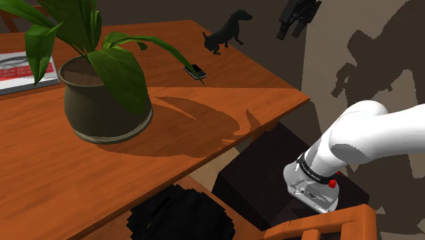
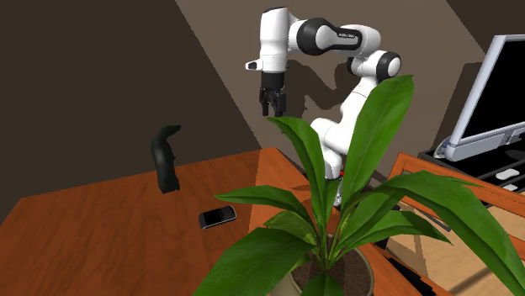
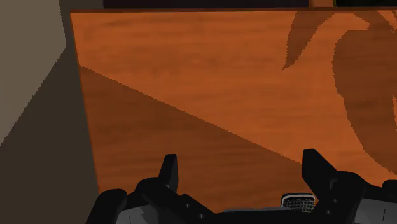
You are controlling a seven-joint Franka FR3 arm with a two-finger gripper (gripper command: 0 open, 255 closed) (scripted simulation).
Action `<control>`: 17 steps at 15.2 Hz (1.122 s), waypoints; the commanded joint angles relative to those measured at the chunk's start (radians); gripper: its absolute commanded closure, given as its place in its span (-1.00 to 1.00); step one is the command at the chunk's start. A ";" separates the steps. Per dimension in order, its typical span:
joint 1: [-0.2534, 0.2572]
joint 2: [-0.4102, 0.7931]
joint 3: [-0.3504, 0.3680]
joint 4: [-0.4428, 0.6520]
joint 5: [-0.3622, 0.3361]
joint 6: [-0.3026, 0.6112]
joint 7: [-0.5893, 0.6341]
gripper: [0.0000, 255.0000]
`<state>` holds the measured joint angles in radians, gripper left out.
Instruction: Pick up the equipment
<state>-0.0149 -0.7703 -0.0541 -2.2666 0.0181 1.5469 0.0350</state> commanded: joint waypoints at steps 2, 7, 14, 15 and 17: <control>0.005 0.029 0.006 0.001 0.005 0.026 0.004 -1.00; 0.027 0.185 0.034 0.023 0.026 0.146 0.021 -1.00; 0.053 0.425 0.071 0.108 0.045 0.284 0.042 -1.00; 0.057 0.461 0.076 0.125 0.046 0.300 0.045 -1.00; 0.064 0.534 0.086 0.163 0.048 0.329 0.051 -1.00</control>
<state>0.0457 -0.2780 0.0276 -2.1248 0.0654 1.8579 0.0845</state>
